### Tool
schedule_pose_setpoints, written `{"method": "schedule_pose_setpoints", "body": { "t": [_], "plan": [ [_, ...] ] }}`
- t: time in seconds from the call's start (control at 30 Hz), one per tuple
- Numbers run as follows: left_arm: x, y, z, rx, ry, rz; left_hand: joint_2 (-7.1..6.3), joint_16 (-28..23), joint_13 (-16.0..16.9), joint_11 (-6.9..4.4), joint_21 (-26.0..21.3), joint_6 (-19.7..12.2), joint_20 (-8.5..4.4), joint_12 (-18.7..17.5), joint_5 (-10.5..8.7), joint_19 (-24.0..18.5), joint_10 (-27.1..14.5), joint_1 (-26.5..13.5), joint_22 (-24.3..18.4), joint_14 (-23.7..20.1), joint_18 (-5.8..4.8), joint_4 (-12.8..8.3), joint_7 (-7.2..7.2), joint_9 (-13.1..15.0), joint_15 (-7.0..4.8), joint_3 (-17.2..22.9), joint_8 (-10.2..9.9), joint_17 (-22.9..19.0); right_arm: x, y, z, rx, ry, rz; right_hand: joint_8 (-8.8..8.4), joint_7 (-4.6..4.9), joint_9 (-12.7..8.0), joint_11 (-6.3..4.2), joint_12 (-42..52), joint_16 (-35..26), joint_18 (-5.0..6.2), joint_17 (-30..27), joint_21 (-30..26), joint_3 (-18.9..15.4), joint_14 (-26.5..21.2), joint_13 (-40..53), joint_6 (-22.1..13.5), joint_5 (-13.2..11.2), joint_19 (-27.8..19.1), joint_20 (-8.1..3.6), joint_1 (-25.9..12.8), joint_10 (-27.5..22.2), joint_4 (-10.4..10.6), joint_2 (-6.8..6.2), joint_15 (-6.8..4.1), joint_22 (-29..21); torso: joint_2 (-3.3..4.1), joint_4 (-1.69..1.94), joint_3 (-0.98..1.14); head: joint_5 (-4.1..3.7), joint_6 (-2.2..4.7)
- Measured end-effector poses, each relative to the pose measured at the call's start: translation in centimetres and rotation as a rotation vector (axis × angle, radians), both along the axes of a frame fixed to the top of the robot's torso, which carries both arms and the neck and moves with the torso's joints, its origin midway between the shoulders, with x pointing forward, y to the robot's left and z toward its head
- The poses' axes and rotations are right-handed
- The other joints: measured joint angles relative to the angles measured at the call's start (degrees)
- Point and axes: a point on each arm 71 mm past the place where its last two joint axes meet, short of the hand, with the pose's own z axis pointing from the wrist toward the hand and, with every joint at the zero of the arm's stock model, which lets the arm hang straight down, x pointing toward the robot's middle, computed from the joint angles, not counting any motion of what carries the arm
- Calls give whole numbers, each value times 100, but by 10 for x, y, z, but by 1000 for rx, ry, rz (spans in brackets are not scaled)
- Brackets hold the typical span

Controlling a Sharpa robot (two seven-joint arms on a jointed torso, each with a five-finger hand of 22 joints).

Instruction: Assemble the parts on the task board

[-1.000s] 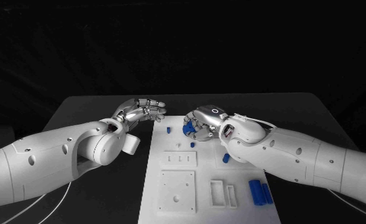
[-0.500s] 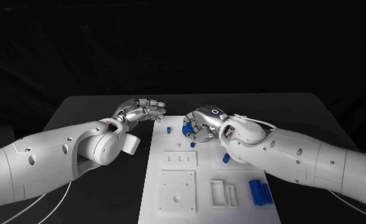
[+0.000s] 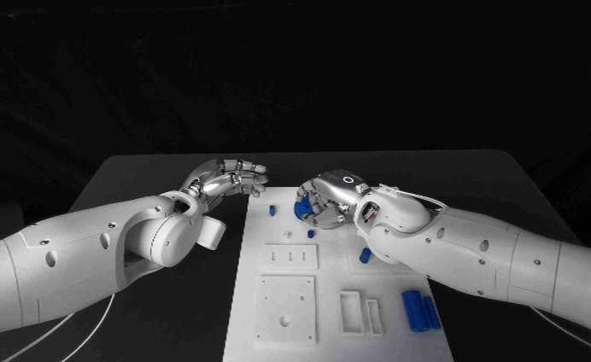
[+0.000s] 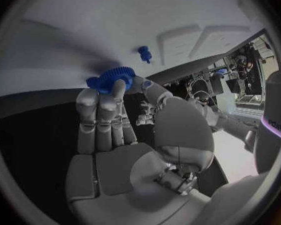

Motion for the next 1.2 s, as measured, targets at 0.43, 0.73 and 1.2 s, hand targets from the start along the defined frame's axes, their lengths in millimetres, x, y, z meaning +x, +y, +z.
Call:
{"method": "schedule_pose_setpoints", "body": {
  "t": [0.43,0.73,1.2],
  "plan": [
    [0,0,0,0,0,1,0,0,0,0,0,0,0,0,0,0,0,0,4,0,-6,0,0,0,0,0,0,-1,0,-6,-1,4,-6,-15,0,0,-37,46,908,-34,-31,-34,-1,0,30,771,0,0,71,-29,0,74,0,0,-31,4,2,-1,-3,2,-10],
    [0,1,0,0,0,0,0,0,1,0,0,0,0,0,0,0,0,0,3,0,-15,0,0,0,0,0,0,1,0,-6,-1,4,-6,-16,0,-1,-45,31,1100,-34,-32,-29,-1,-16,30,967,1,-4,73,-29,0,29,-15,0,-31,24,2,-1,-6,-3,-24],
    [0,1,0,0,0,0,0,0,1,0,0,0,0,0,0,0,0,0,2,0,-21,0,0,0,0,0,0,4,1,-6,-1,7,-3,-18,24,13,-66,38,-6,-124,-37,-87,-37,10,29,-10,-46,-51,70,-31,0,-162,11,0,29,44,1,4,-9,-4,-32]
  ]
}}
